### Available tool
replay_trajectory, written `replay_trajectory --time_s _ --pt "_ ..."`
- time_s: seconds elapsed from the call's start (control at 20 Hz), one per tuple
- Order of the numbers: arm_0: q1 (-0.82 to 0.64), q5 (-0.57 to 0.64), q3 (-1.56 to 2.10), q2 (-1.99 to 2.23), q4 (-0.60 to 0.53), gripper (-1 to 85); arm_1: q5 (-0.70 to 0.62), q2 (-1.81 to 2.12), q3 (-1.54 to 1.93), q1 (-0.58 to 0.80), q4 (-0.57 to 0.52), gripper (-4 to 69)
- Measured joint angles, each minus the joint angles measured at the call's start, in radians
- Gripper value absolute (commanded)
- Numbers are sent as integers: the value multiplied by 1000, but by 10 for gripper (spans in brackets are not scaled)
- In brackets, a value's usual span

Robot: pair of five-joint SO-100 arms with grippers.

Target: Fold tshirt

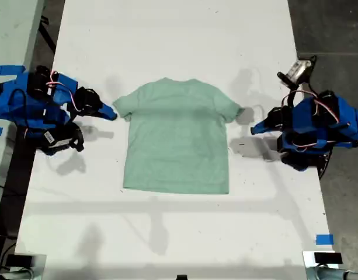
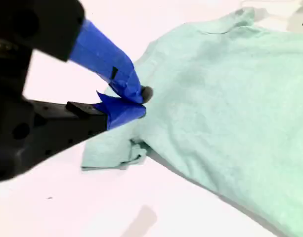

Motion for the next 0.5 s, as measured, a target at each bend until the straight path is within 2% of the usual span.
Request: replay_trajectory --time_s 0.25,0.4,0.5 --pt "-227 270 -357 -314 265 1 -339 -456 -387 204 124 12" --pt "-345 405 -472 -403 365 7 -535 -664 -595 314 190 14" --pt "-388 456 -491 -417 380 17 -646 -782 -709 382 216 100"
